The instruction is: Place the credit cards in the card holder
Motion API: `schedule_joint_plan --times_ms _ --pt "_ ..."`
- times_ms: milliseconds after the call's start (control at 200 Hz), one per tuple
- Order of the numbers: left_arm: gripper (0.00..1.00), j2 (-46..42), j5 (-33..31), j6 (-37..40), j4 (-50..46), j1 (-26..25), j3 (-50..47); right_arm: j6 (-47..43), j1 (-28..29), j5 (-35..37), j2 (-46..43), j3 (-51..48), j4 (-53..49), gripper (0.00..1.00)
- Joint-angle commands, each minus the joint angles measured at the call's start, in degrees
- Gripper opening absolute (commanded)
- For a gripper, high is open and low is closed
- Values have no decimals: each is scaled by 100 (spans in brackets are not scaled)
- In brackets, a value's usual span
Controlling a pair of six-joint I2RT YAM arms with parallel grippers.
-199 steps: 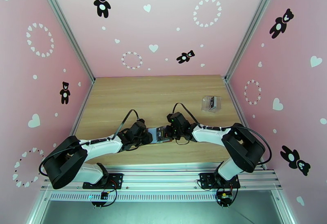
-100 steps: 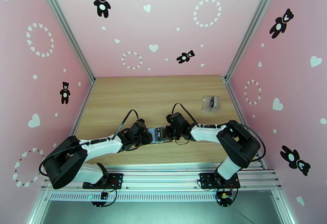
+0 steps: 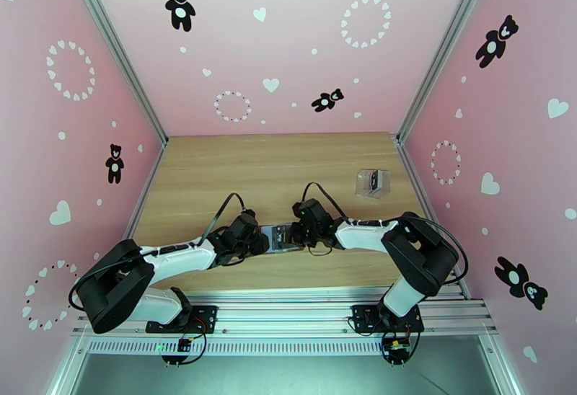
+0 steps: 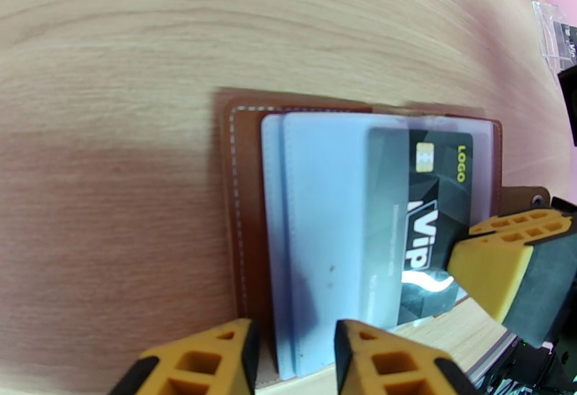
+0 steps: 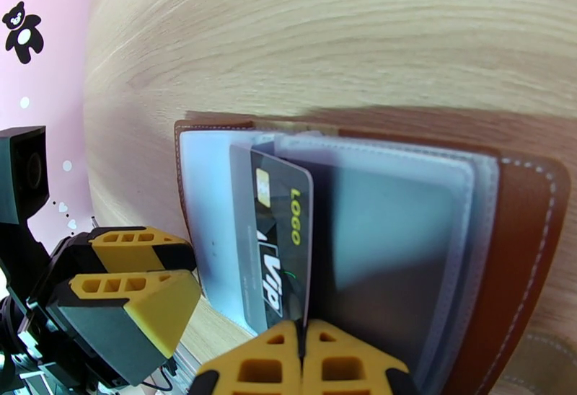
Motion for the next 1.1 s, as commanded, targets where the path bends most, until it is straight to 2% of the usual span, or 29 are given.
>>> schedule_joint_plan --times_ms 0,400,1096 --pt "35 91 37 46 -39 31 -30 40 98 114 185 45 -346 0" --pt "35 22 23 38 -54 31 -58 -389 98 682 -300 585 -1486 35" --pt "35 39 14 85 -105 24 -14 -345 178 724 421 1365 -1995 35"
